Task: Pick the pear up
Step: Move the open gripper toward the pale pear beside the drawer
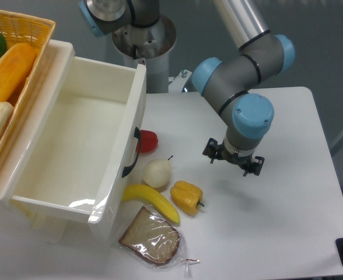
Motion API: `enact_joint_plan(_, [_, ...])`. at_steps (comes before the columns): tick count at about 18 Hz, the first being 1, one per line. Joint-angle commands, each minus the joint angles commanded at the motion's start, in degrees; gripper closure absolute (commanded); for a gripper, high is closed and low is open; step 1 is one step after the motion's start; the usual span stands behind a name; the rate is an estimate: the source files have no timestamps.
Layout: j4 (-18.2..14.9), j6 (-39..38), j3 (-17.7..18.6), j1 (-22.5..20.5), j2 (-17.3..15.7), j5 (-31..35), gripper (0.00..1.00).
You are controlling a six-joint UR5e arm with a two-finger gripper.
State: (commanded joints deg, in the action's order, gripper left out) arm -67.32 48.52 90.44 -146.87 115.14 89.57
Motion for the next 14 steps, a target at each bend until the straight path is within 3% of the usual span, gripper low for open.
enact_joint_plan(9, [-0.79,6.41,5.09,2.55,1.23,-1.51,0.0])
enact_joint_plan(14, [-7.55,13.27,5.02,2.73,1.05,-2.03,0.04])
